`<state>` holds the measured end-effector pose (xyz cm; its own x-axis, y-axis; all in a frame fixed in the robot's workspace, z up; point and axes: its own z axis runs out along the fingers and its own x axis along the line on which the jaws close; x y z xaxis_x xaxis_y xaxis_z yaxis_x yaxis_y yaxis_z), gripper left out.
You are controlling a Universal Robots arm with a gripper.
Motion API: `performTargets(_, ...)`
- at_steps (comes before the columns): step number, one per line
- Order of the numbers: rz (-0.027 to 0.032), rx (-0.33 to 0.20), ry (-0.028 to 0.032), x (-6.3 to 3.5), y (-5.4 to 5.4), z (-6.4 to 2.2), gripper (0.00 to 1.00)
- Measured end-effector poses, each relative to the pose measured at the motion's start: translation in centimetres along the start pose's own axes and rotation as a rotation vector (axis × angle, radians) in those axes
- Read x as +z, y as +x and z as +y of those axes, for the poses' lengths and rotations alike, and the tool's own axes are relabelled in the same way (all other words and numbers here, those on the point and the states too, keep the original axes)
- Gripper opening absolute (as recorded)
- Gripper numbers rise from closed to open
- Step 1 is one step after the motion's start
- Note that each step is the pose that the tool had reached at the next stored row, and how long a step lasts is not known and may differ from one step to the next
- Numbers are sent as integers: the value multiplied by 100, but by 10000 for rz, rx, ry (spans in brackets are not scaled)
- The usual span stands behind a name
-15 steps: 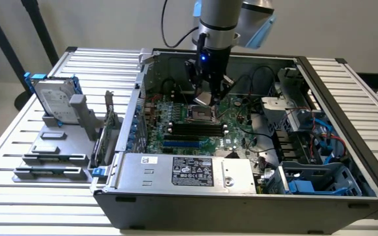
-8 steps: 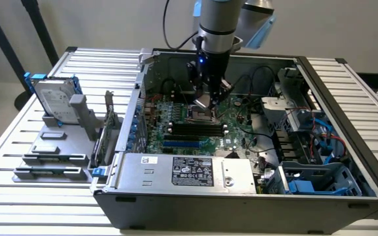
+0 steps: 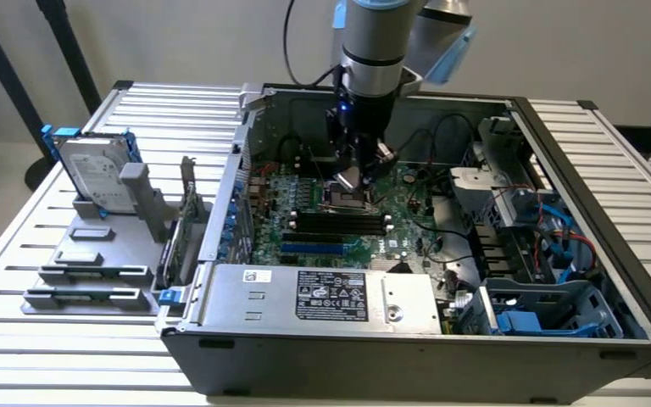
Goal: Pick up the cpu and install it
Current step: 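Place the cpu into insertion slot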
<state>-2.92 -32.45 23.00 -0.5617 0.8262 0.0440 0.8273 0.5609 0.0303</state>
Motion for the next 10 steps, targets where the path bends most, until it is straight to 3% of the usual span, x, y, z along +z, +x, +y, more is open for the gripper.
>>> performTargets(5,25,675,28,1,1,0,55)
performTargets(10,57,1305,3,2,2,-2,55)
